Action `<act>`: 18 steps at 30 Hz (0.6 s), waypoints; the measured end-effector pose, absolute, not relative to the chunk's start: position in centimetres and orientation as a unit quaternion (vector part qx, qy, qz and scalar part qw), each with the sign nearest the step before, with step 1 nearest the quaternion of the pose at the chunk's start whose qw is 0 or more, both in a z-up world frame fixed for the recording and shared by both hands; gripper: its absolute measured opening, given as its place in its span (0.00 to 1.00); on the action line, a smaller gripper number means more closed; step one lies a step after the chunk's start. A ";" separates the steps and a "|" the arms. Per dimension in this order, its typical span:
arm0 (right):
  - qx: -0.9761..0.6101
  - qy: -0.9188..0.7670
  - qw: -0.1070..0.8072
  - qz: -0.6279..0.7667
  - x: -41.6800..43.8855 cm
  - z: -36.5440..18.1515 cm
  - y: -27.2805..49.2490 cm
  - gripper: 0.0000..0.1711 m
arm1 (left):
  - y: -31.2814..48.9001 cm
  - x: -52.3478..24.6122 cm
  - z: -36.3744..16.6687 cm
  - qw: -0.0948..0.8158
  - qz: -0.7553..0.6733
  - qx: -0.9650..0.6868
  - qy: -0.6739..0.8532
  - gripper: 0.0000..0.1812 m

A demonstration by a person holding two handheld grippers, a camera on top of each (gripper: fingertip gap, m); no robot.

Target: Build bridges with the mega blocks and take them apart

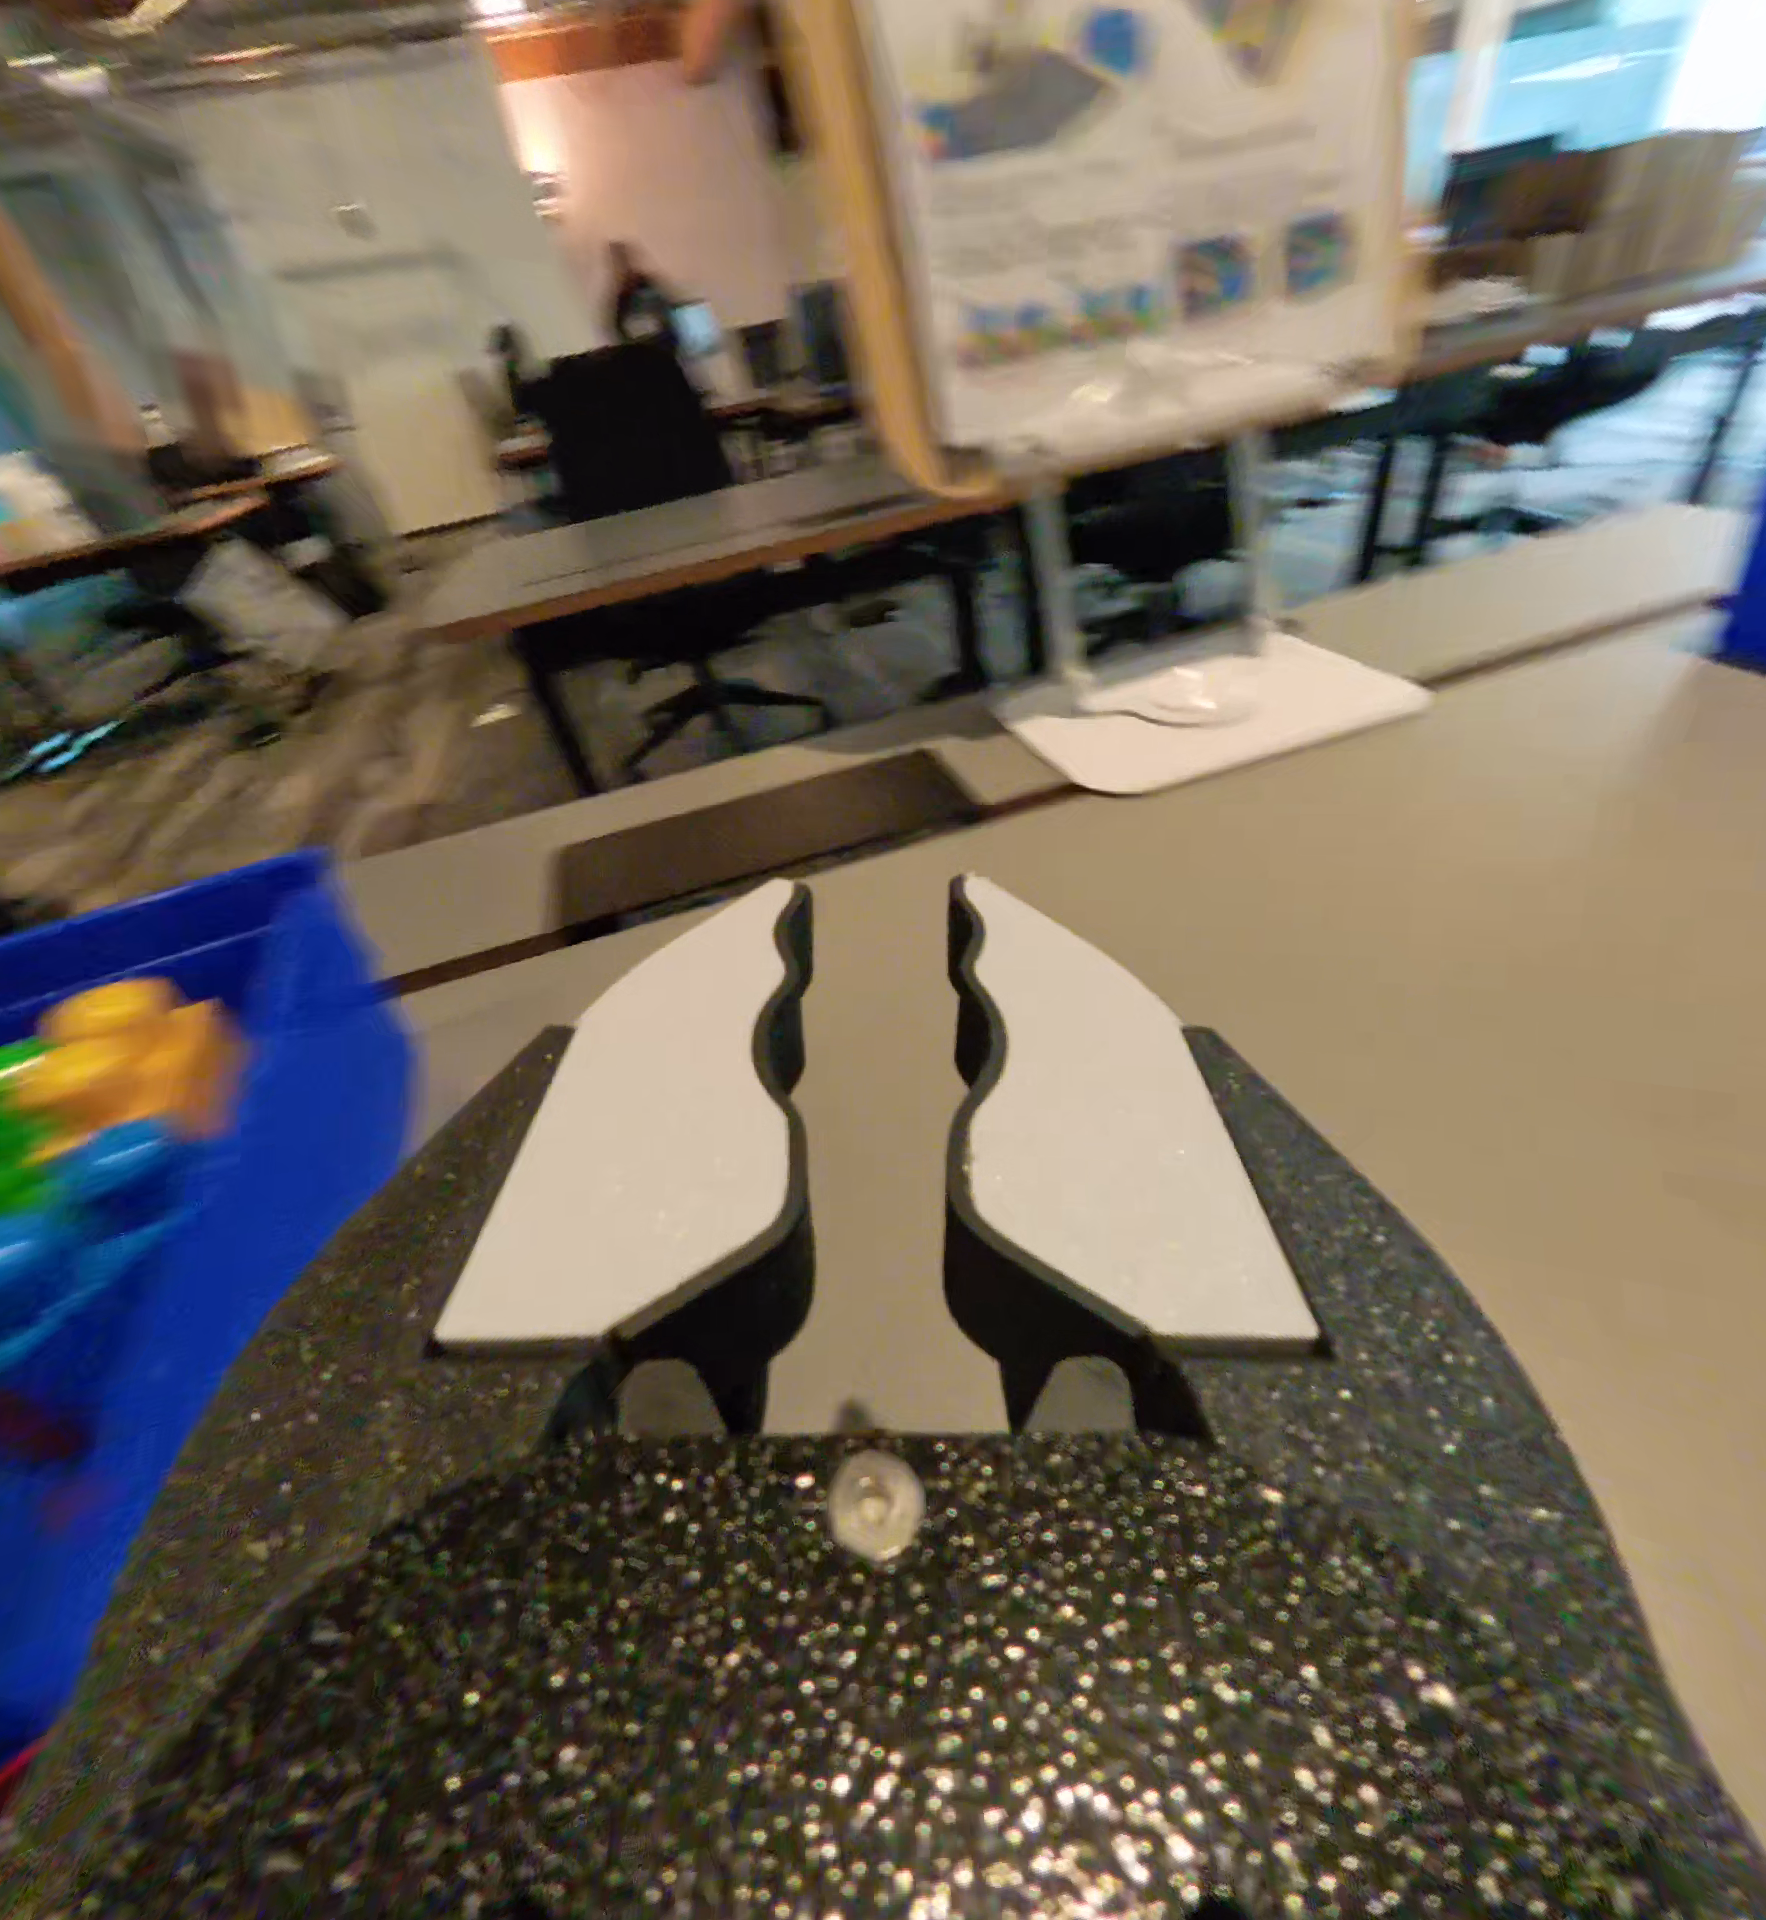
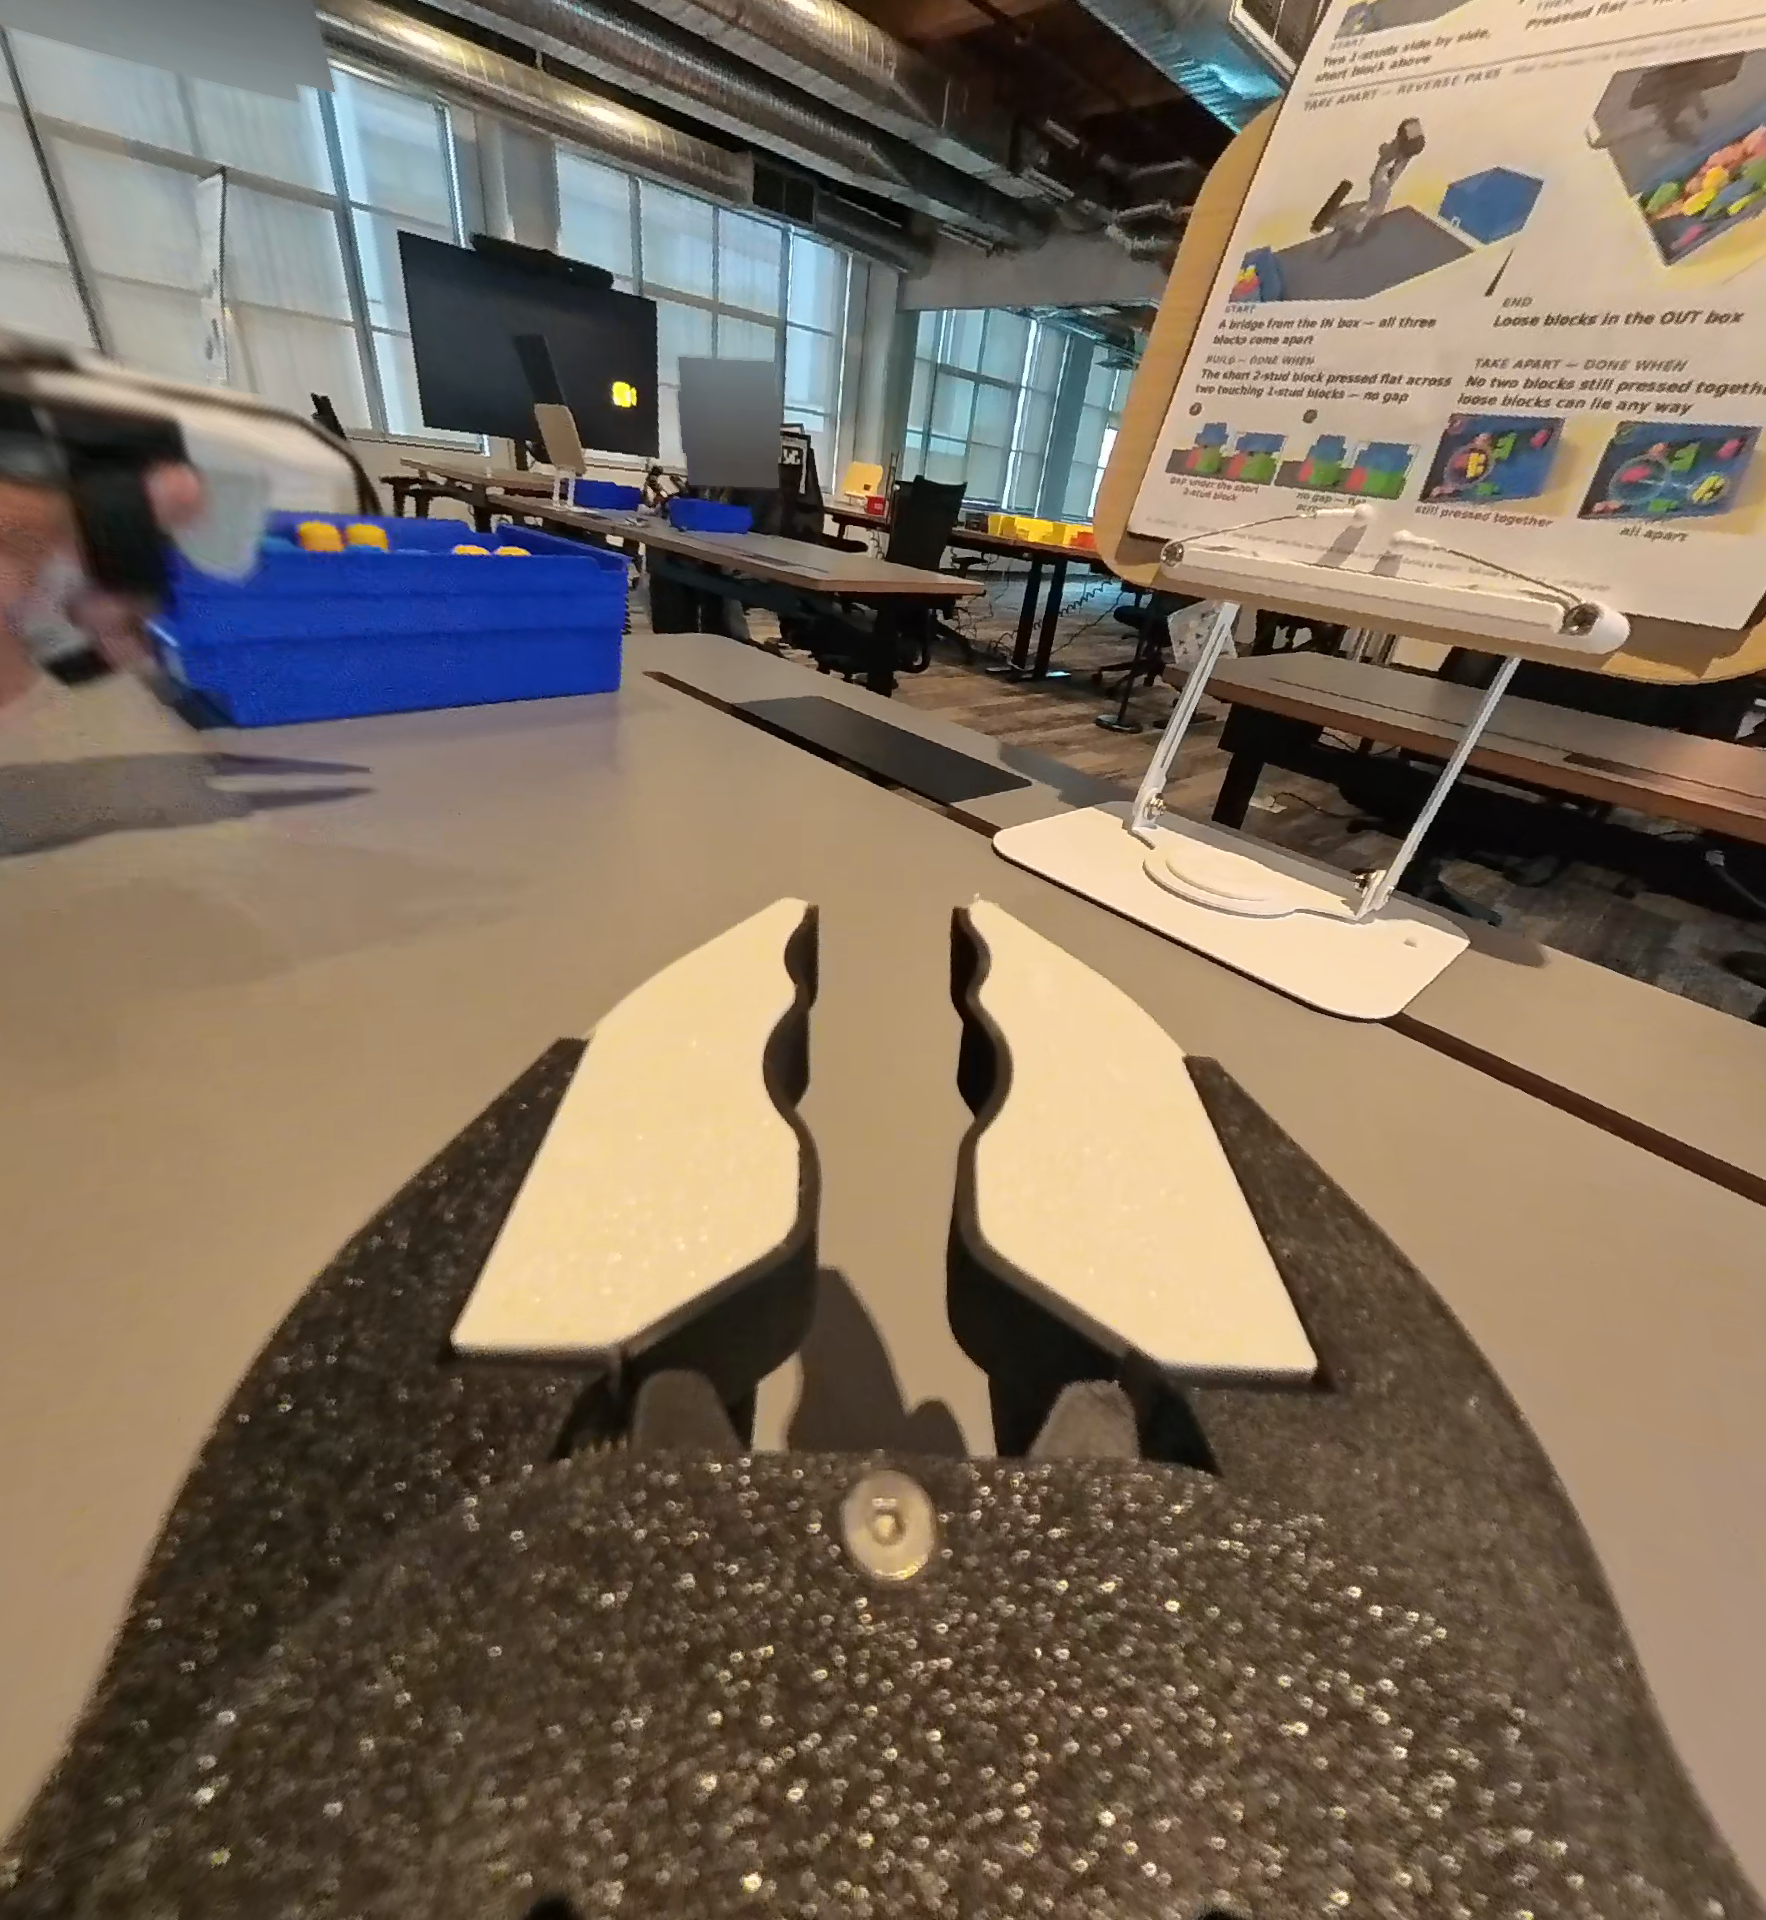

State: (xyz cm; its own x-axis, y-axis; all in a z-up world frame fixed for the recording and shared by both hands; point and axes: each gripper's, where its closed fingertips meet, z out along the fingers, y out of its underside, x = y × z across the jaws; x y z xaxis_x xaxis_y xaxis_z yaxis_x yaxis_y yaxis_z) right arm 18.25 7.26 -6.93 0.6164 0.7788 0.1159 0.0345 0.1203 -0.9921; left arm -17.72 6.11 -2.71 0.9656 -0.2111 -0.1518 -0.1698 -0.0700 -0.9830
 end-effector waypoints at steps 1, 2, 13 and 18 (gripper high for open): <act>-0.601 -0.340 0.667 0.279 18.2 -6.9 7.2 0.14 | 5.2 -20.3 -0.8 0.669 0.002 -0.737 0.095 0.13; -0.601 -0.342 0.666 0.279 18.1 -7.0 7.2 0.14 | 4.4 -22.9 1.1 0.667 0.017 -0.742 0.064 0.13; -0.588 -0.393 0.660 0.255 16.9 -7.6 6.1 0.14 | 10.1 -38.0 -6.0 0.321 -0.120 -0.939 -0.037 0.25; -0.580 -0.411 0.656 0.253 16.5 -7.8 5.6 0.14 | 10.3 -38.9 -9.7 0.270 -0.088 -0.959 0.016 0.27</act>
State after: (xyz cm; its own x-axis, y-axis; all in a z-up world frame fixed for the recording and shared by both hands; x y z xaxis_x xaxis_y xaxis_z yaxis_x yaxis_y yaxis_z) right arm 16.46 5.63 -7.80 0.5332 0.8095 0.2457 0.1457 0.1982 -0.9693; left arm -38.88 10.26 -9.72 0.9840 -0.0774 0.1606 0.0178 -0.8536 -0.5206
